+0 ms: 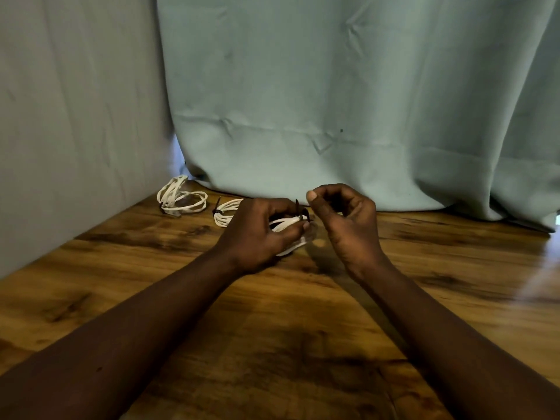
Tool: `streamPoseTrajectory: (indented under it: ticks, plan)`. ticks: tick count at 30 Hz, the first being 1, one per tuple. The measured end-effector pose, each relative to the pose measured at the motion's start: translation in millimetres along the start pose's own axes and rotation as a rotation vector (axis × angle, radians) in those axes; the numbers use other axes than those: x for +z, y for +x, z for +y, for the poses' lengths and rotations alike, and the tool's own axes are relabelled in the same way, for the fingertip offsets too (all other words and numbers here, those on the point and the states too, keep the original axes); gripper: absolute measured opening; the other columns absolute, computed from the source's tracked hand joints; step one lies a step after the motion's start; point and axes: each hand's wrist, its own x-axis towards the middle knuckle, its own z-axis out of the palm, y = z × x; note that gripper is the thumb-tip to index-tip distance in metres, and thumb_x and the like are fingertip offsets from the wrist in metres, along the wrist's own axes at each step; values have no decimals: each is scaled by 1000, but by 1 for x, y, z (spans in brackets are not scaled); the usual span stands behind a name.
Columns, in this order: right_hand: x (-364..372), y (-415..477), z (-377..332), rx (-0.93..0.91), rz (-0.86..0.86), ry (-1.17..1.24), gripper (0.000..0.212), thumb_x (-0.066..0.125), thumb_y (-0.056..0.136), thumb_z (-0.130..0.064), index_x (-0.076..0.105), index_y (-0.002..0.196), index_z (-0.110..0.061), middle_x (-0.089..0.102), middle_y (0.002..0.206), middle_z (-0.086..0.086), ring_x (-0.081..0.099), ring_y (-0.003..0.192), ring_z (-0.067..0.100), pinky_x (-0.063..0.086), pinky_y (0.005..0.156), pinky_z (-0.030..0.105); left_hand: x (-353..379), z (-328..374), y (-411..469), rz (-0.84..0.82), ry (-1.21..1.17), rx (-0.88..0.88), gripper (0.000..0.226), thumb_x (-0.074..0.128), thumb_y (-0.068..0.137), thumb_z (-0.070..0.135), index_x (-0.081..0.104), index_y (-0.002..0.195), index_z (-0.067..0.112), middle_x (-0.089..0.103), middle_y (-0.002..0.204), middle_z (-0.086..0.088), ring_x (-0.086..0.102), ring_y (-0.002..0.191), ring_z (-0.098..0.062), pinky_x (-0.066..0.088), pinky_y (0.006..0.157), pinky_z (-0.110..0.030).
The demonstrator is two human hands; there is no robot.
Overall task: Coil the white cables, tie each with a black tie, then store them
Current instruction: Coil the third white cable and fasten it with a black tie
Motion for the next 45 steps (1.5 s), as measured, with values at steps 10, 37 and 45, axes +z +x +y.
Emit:
streamPoseTrajectory:
  ticks: [10, 37, 45]
  plan:
    - [-11, 1, 12, -86, -210, -518, 30, 81, 88, -28, 71, 116, -29, 73, 99, -14, 68, 90, 6, 58, 74, 31, -8, -4, 3, 105, 23, -47, 25, 78, 90, 25, 80, 114, 23, 78, 107, 10, 72, 102, -5, 59, 91, -44]
    - [-13, 2, 6, -599, 19, -793, 15, 83, 80, -15, 72, 90, -13, 65, 87, 3, 57, 86, 25, 50, 65, 41, 6, 23, 3, 453, 133, 62, 20, 76, 93, 18, 75, 112, 23, 76, 93, 9, 71, 81, -9, 58, 73, -34]
    - [-10, -1, 4, -606, 17, -820, 15, 77, 81, -19, 71, 94, -14, 65, 92, 6, 62, 87, 29, 47, 83, 45, 4, 24, 4, 496, -66, -36, 16, 80, 88, 14, 79, 100, 24, 78, 92, 11, 75, 87, -6, 61, 81, -28]
